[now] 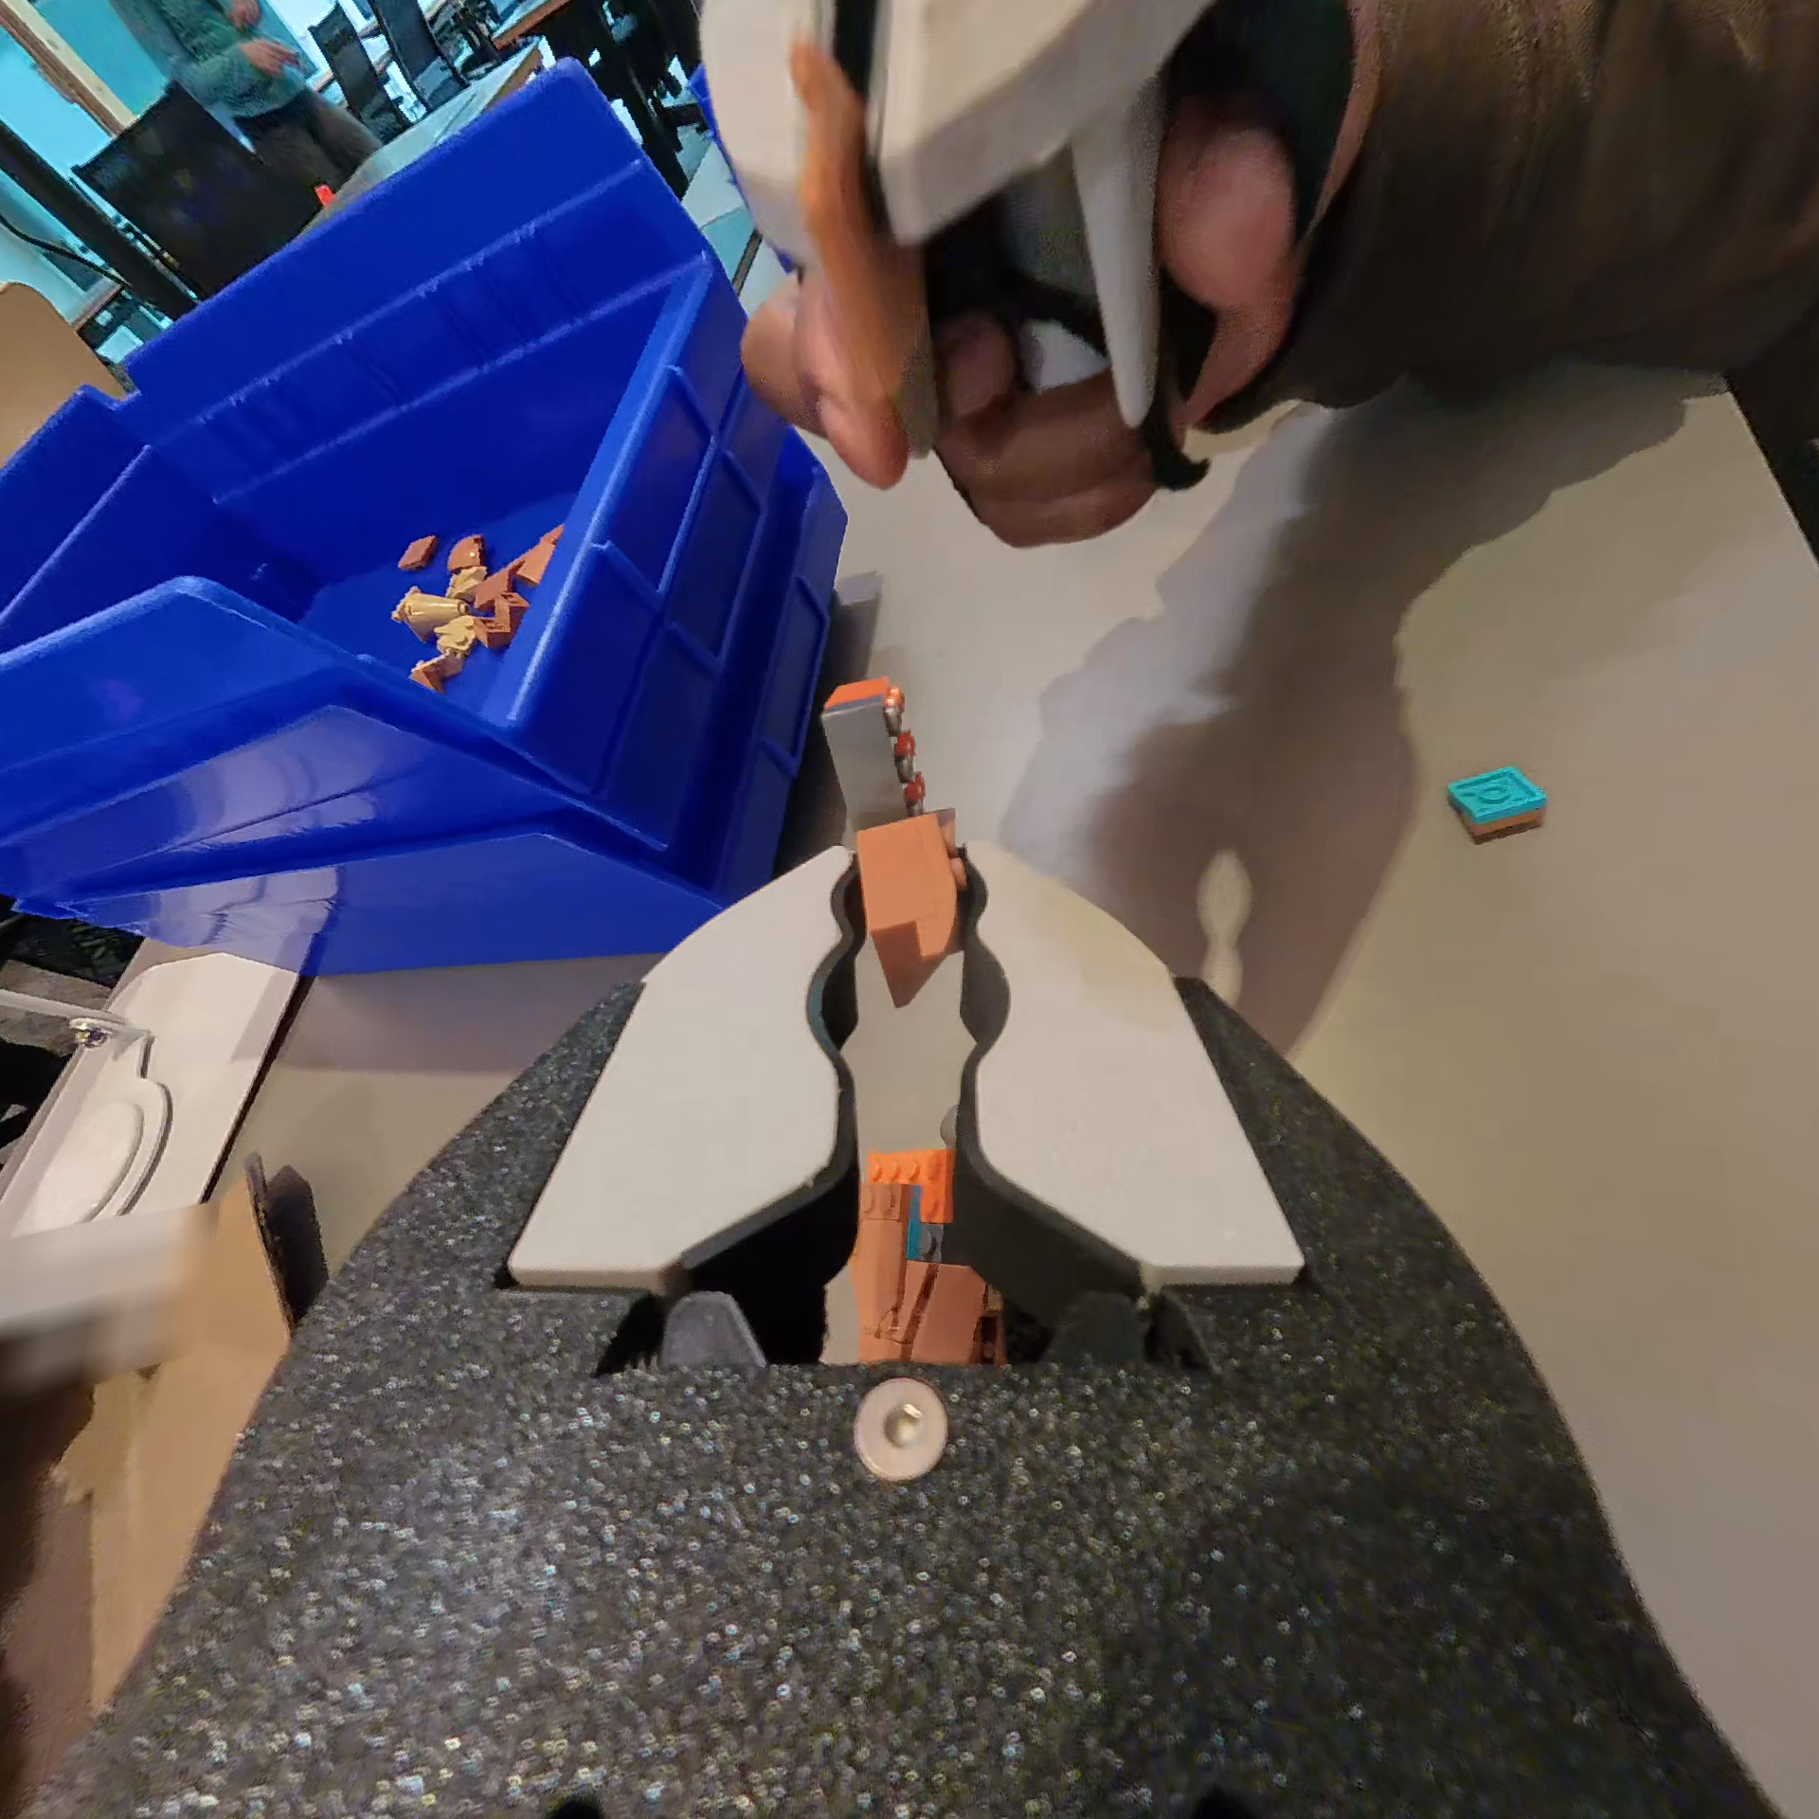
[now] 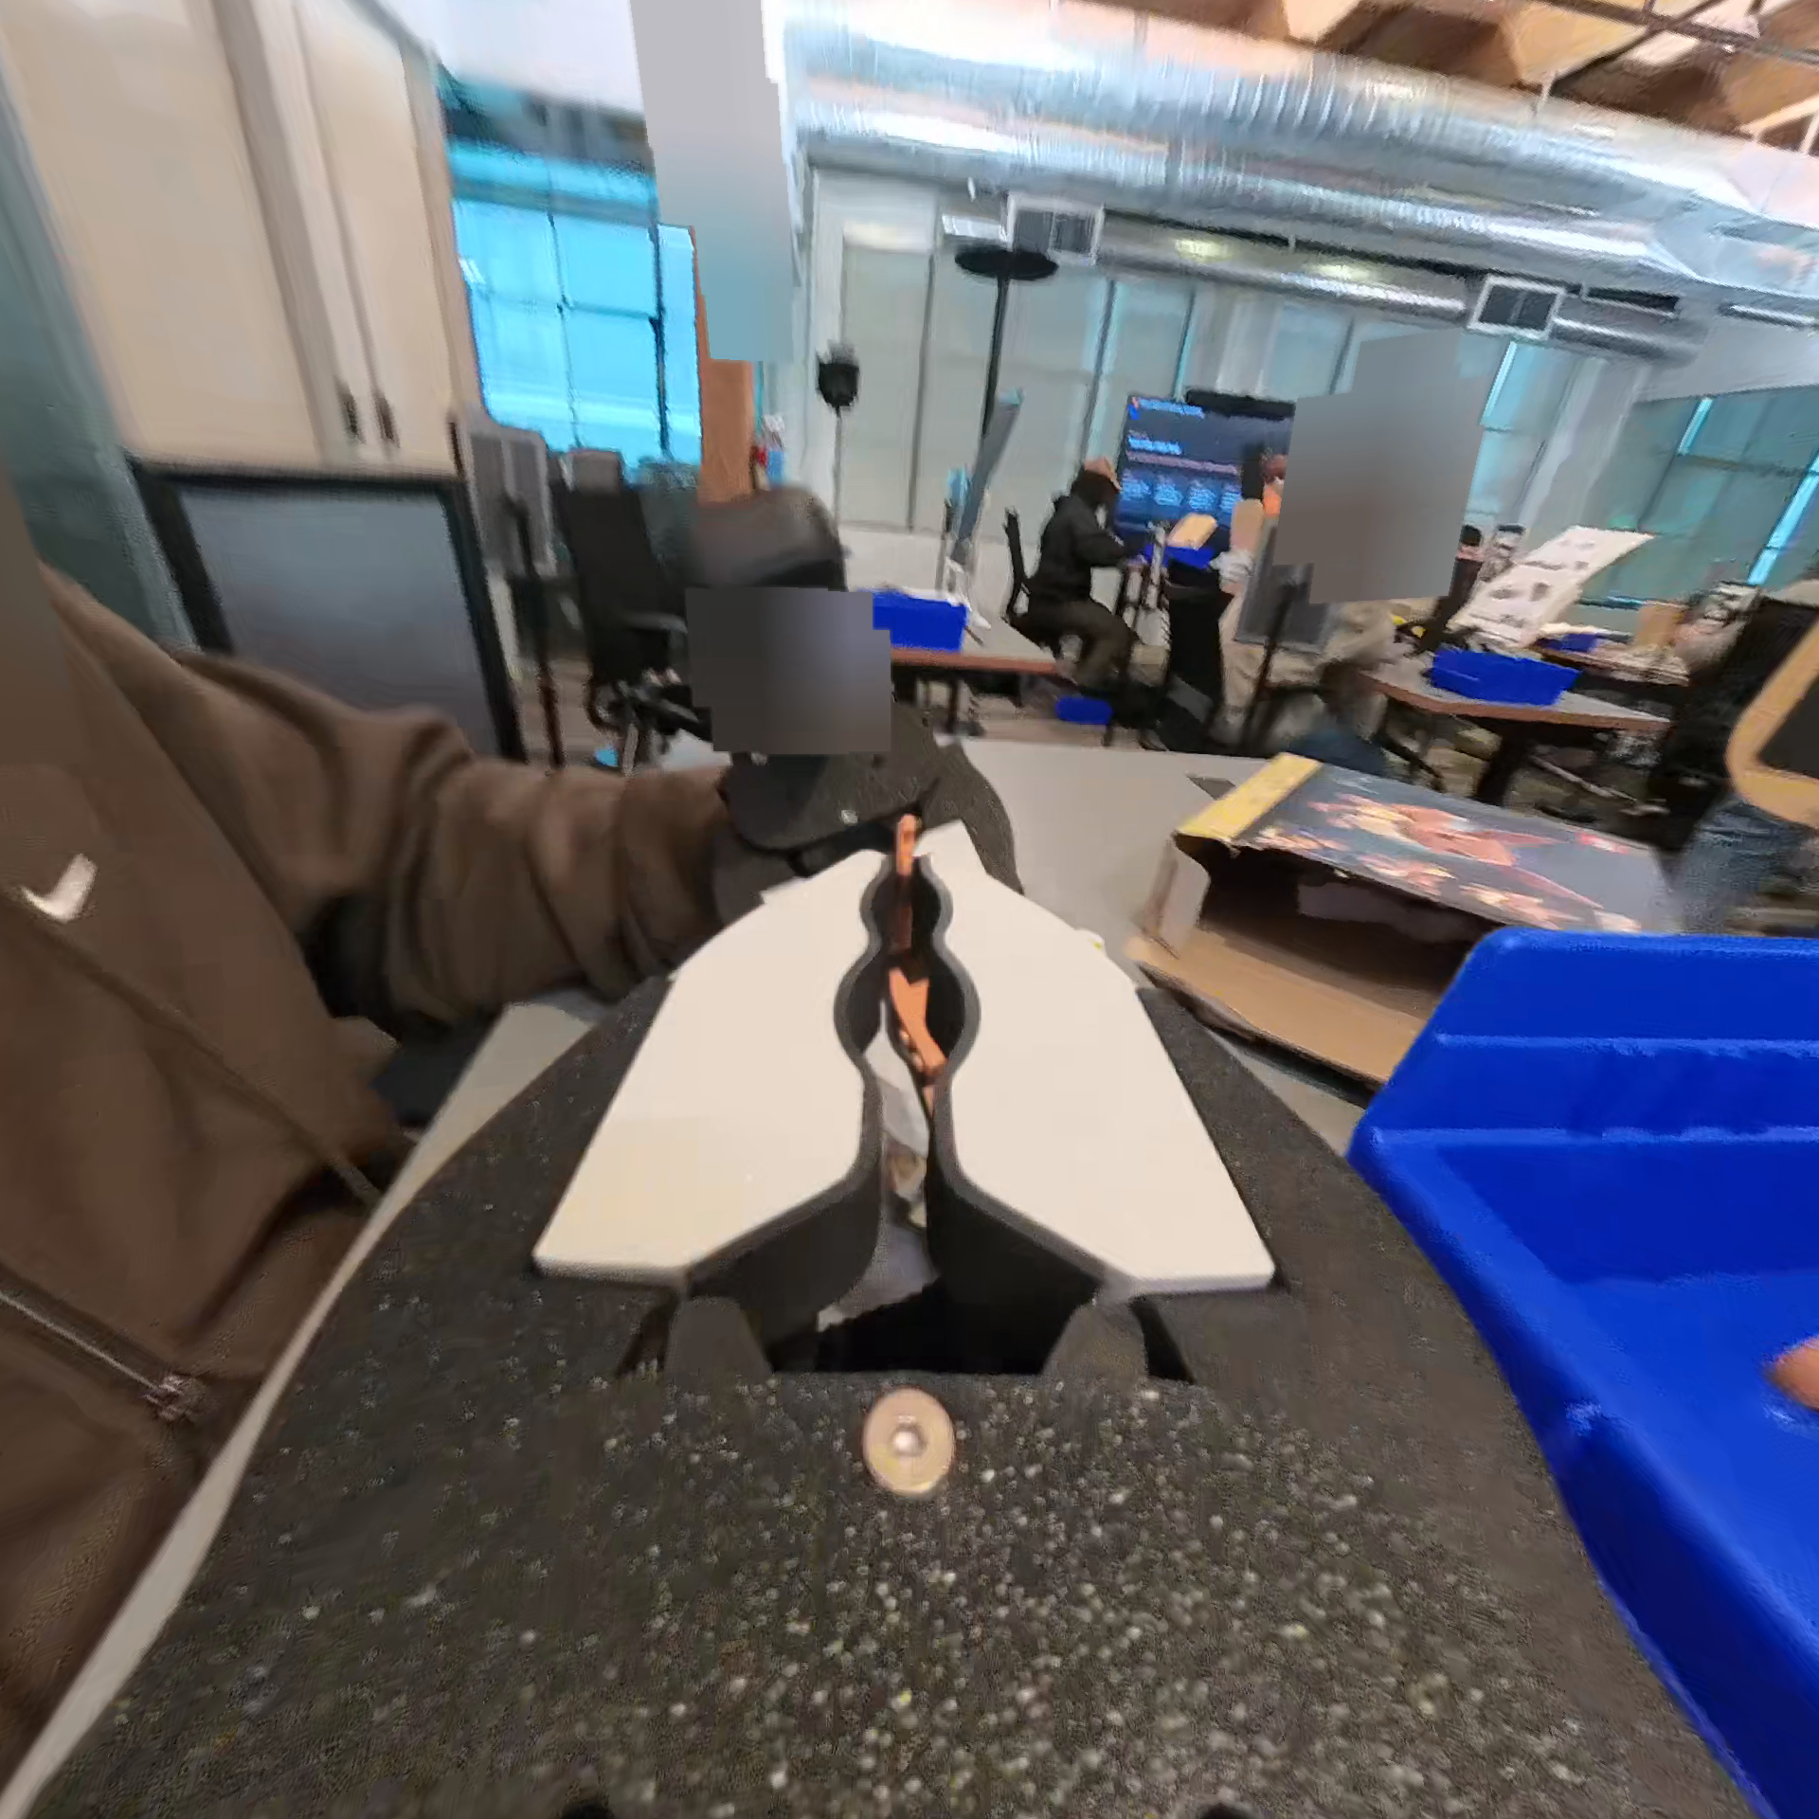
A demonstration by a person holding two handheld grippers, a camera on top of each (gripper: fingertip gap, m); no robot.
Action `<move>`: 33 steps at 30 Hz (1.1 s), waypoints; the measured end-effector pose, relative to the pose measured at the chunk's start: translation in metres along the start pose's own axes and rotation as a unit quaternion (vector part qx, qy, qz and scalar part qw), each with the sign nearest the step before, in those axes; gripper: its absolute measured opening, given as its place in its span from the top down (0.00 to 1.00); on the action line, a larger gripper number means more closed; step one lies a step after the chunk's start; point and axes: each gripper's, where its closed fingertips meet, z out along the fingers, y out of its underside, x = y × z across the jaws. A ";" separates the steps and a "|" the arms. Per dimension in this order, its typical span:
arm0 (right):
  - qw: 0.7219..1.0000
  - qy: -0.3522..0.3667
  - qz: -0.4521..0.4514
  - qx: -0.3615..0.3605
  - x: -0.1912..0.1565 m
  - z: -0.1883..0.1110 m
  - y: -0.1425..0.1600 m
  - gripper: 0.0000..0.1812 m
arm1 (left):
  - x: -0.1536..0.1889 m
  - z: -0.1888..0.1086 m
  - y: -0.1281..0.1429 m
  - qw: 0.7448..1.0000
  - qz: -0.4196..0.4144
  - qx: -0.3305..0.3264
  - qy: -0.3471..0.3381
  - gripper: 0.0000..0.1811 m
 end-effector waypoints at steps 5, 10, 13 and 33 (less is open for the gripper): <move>1.000 -0.009 0.005 0.028 -0.002 -0.002 -0.007 0.98 | -0.001 0.003 0.002 1.000 0.007 -0.005 -0.011 0.91; 0.989 0.055 -0.137 -0.007 -0.001 0.002 -0.003 0.98 | -0.004 0.004 0.002 0.999 0.024 -0.011 -0.030 0.91; 0.969 0.115 -0.217 -0.018 0.005 0.002 -0.006 0.98 | -0.002 0.004 -0.001 0.999 0.027 -0.004 -0.032 0.91; 0.832 0.250 -0.496 -0.013 -0.006 -0.004 -0.032 0.99 | -0.003 0.005 -0.004 0.998 0.034 0.000 -0.044 0.91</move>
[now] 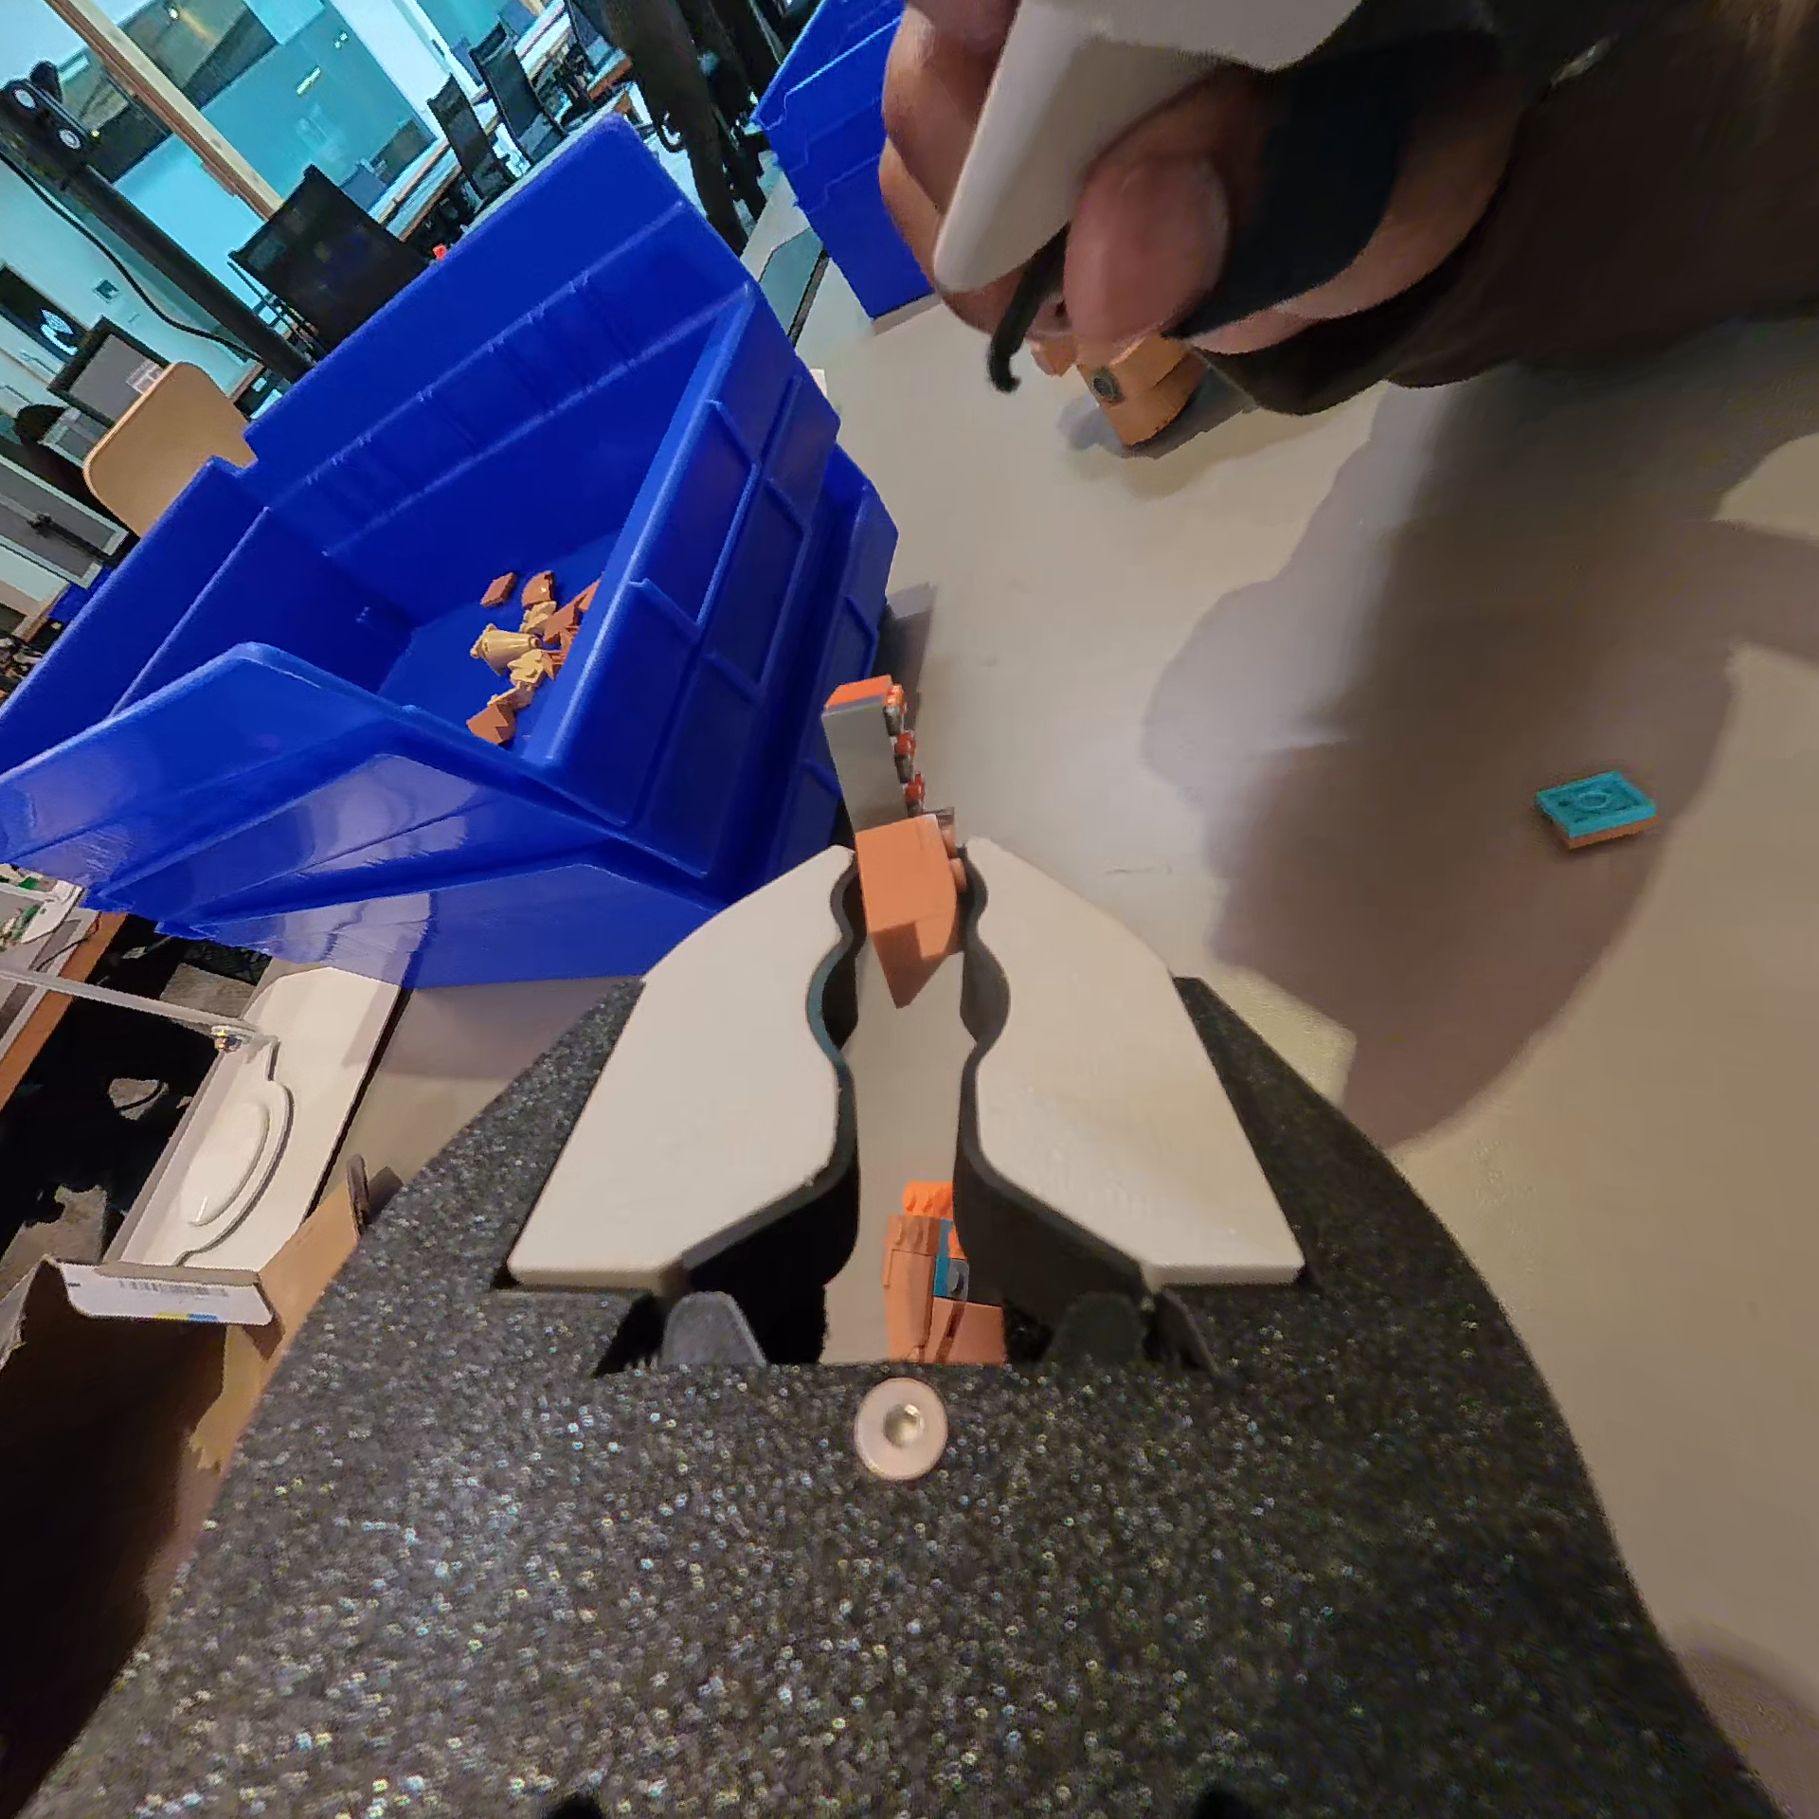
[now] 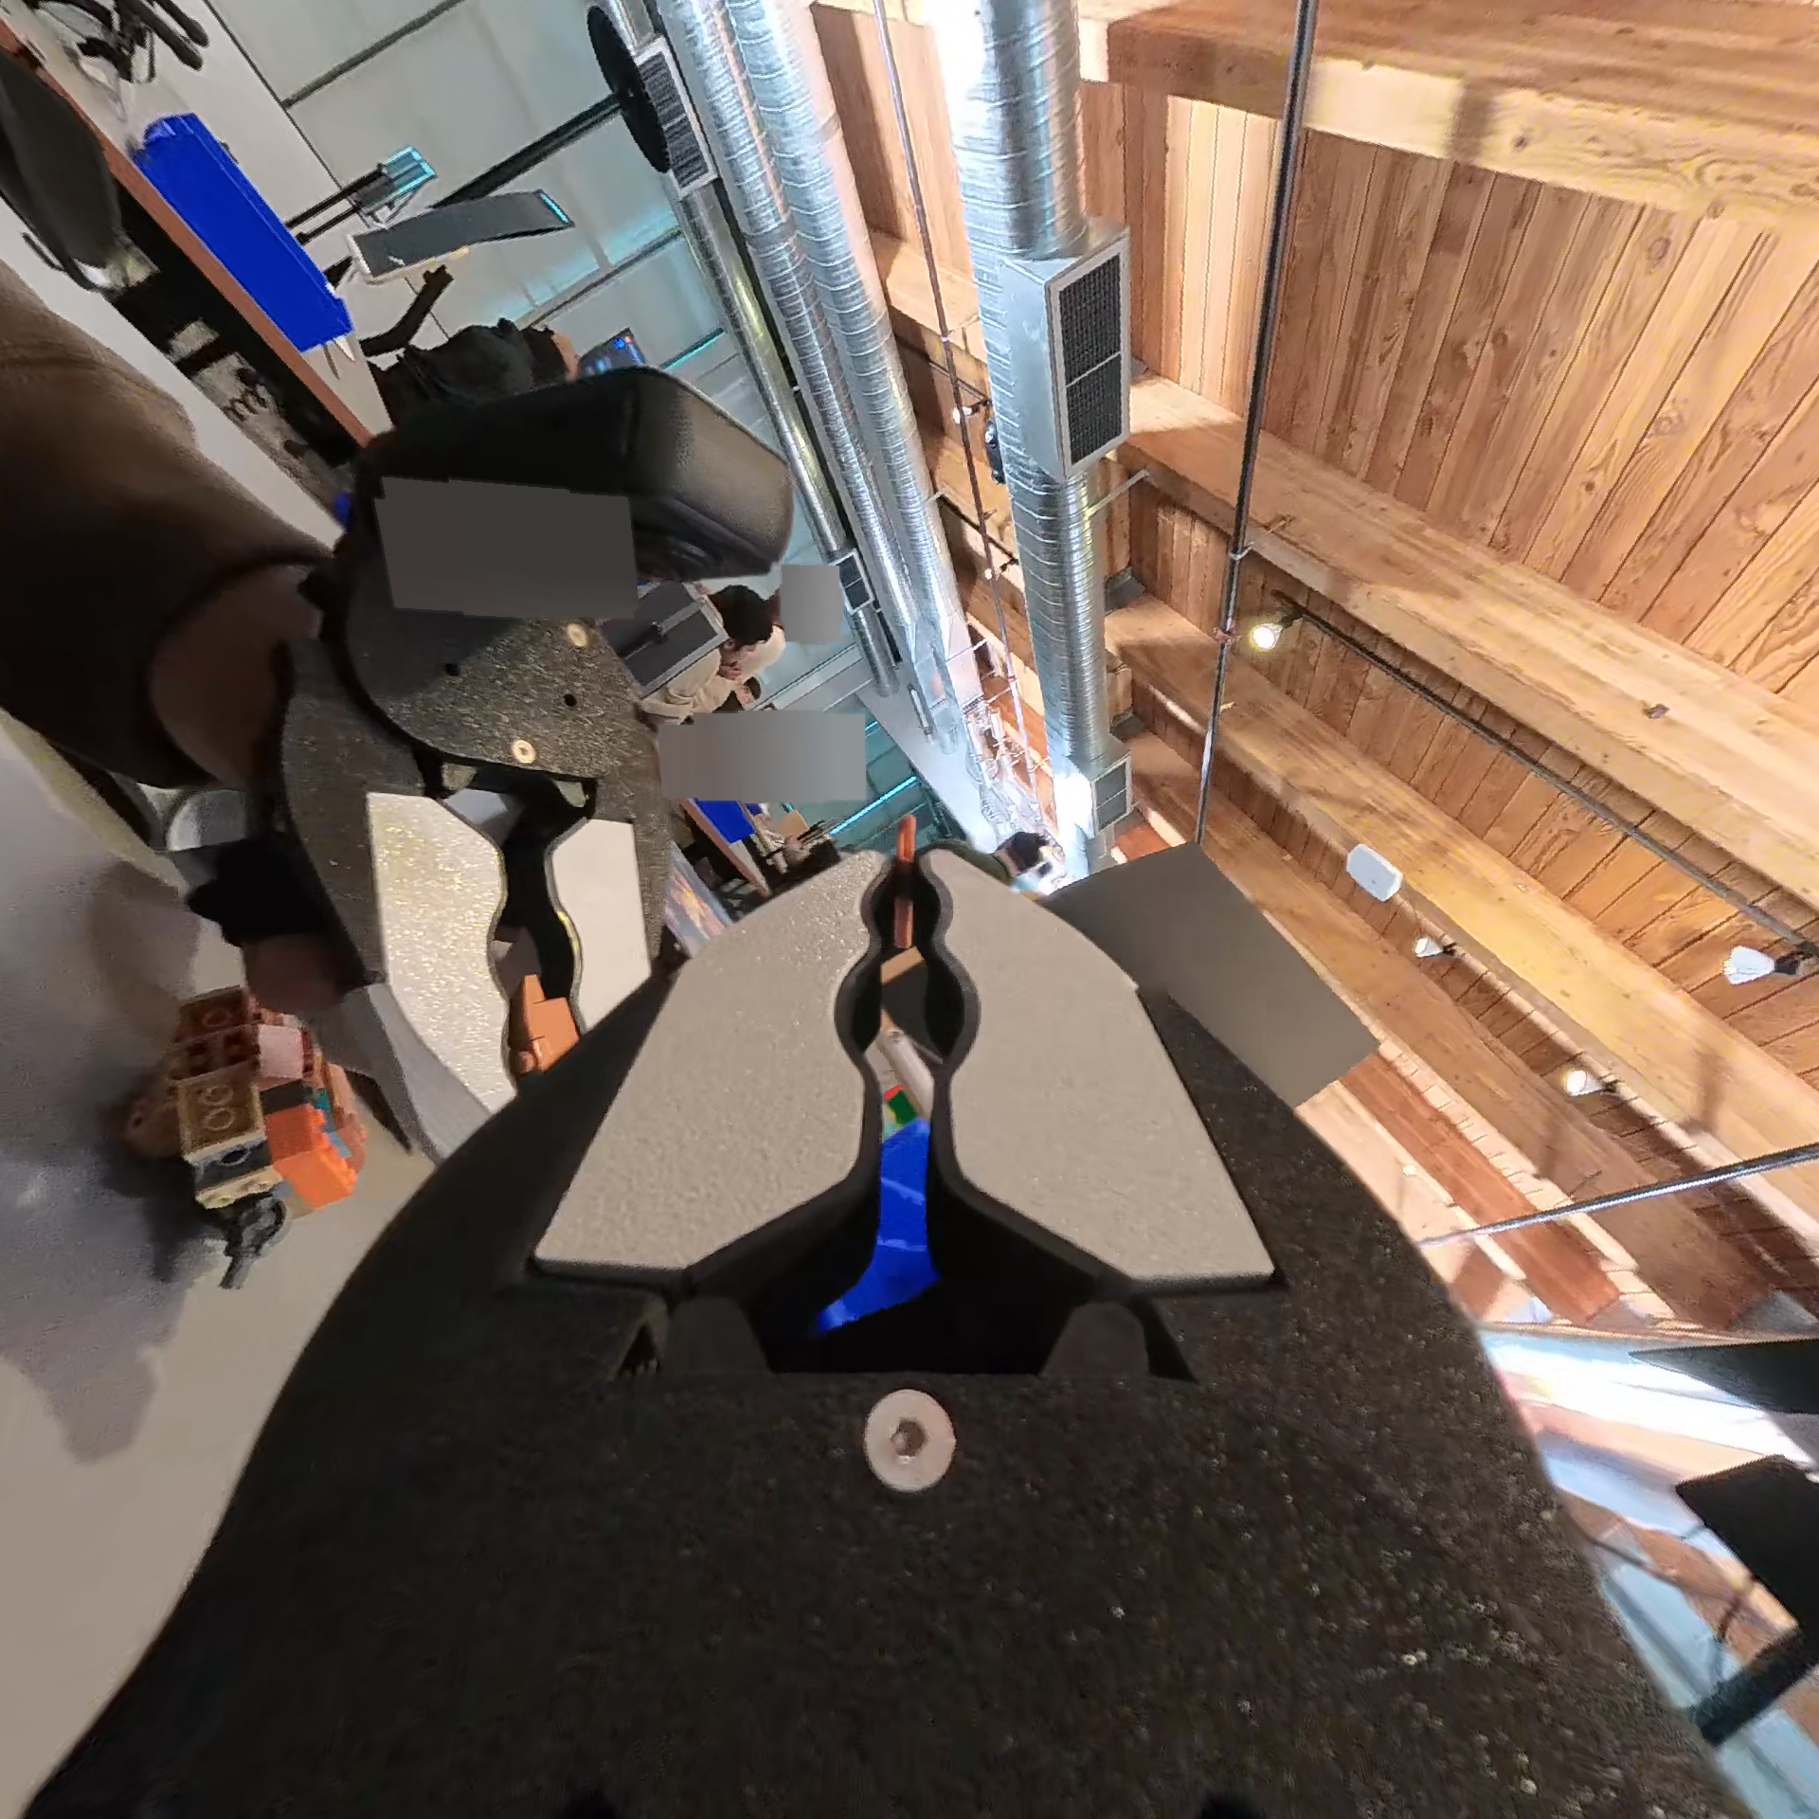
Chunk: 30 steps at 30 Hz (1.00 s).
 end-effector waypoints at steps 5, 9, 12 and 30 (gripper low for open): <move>0.973 0.100 -0.206 0.012 0.010 -0.010 -0.020 0.99 | 0.000 0.000 -0.001 1.000 0.003 0.000 -0.003 0.91; 0.941 0.131 -0.311 0.018 0.005 -0.012 -0.033 0.99 | 0.001 0.001 -0.001 1.000 0.004 -0.001 -0.002 0.91; 0.941 0.142 -0.306 0.011 0.010 -0.012 -0.031 0.99 | 0.000 0.001 -0.001 1.000 0.004 -0.001 -0.003 0.91; 0.911 0.084 0.181 -0.362 0.059 -0.013 0.144 0.91 | -0.003 0.001 0.000 1.000 -0.002 -0.001 -0.009 0.91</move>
